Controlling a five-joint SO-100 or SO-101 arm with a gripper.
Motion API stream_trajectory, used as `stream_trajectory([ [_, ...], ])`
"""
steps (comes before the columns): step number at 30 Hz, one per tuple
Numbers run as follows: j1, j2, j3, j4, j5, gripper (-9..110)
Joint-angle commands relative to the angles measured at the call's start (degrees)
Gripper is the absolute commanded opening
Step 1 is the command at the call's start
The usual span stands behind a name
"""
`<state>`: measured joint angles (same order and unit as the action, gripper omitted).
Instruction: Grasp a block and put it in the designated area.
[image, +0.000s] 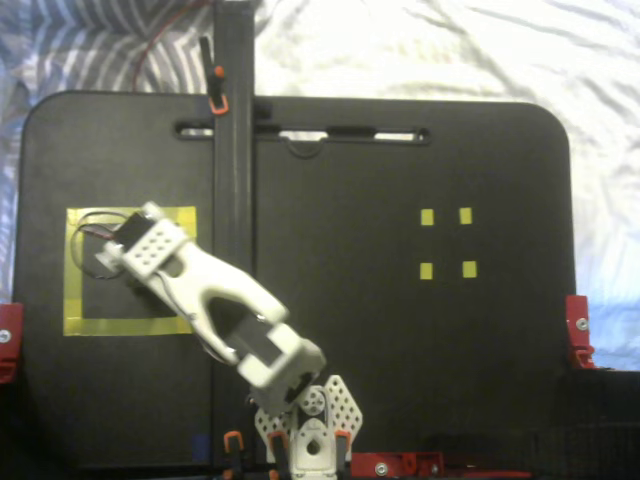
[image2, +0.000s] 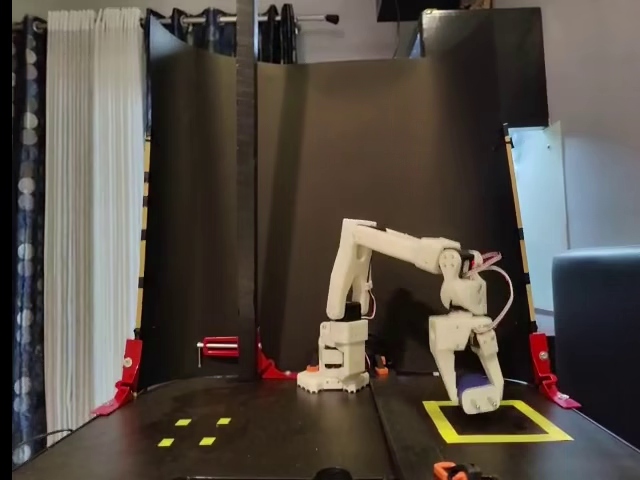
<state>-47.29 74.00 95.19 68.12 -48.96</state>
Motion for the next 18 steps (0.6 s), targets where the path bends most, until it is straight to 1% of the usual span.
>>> stream_trajectory([
  [1,-0.3,-0.4,-0.3,-1.0,0.3,19],
  [18,-0.7,-2.5,-0.3,-1.8,0.3,20],
])
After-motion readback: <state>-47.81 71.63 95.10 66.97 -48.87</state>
